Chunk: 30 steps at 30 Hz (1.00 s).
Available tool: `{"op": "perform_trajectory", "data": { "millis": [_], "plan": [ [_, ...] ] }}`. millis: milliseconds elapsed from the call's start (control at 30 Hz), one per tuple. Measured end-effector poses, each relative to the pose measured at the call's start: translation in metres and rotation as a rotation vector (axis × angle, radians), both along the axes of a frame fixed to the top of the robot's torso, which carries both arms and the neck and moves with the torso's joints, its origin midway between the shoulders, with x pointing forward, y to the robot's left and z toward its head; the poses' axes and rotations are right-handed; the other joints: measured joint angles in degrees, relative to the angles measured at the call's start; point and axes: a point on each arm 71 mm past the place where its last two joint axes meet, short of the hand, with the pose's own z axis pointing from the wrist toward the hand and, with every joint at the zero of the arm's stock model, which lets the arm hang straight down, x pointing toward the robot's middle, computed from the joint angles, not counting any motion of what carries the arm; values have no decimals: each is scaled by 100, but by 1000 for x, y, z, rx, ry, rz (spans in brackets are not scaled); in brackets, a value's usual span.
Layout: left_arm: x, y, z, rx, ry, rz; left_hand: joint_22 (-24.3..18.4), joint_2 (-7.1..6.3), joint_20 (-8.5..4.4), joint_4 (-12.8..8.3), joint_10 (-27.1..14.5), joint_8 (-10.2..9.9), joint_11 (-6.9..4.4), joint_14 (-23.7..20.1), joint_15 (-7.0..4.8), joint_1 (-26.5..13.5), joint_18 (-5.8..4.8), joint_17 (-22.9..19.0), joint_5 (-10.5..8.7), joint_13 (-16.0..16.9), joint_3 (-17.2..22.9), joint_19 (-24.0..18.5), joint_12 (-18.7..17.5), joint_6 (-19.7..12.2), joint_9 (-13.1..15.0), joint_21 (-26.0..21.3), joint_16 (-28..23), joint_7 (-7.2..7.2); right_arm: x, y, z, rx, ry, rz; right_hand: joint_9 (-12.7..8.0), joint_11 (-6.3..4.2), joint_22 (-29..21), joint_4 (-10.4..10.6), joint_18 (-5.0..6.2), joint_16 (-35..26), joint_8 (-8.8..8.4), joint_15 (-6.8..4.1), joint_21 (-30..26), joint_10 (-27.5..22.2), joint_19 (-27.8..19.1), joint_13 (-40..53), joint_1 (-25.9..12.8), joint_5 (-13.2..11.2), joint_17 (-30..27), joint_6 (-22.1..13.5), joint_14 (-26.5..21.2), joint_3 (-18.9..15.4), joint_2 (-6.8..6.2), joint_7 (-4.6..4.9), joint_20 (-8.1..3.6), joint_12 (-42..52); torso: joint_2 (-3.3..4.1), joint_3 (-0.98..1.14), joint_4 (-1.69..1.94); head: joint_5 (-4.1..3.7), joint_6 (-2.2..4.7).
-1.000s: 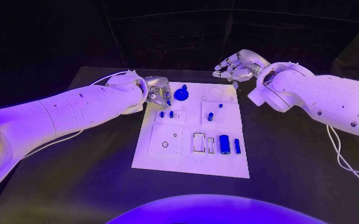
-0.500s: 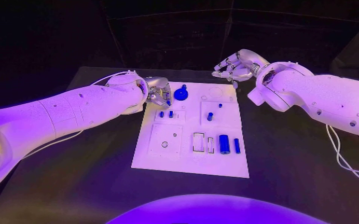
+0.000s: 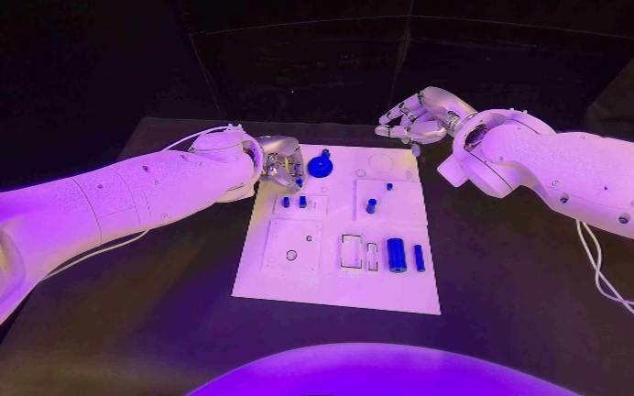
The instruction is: Assemble the parts on the task board
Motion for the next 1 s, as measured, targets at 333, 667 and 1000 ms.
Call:
{"op": "perform_trajectory", "data": {
  "millis": [333, 667, 1000],
  "plan": [
    [0, 0, -1, 9, 10, 4, -23, 0, 17, -16, -42, -150, 42, 0, 0, 0, 0, -42, 0, -14, -16, -18, -109, -136, -61, -31, -23, 91, 0, 0, 0, 0, 0, 0, 0, 0, -19, 0, 0, 0, 0, 0, 0, 0, 0, -18, 18, 0, -6, -16, 0, 0, 18, -16, 0, 0, -1, 2, 0, -10, -2],
    [1, 0, -2, 14, 13, 7, -18, -57, 29, -32, -61, -376, 65, 0, 0, -57, -1, -52, 0, -13, -32, -30, -153, -447, -136, -31, -23, 131, 0, -1, 0, -1, 0, -1, 0, -1, -61, 0, 0, -35, 0, 0, -40, -43, -27, -41, 23, 0, -36, -17, 0, 0, 23, -17, -13, 0, -1, 1, 0, -19, -2],
    [1, 8, -2, 17, 11, 21, -3, -109, 38, -33, -64, -634, 104, 0, 0, -66, 0, -75, 0, -13, -64, -38, -226, -853, -151, -31, -23, 214, 2, -5, -1, -5, 1, -12, 0, 22, -400, 4, 92, -303, 37, 26, -308, -418, -217, -527, 95, 0, -296, -58, -26, -36, 95, 25, 31, -496, -1, -5, 3, -23, 2]
  ]
}}
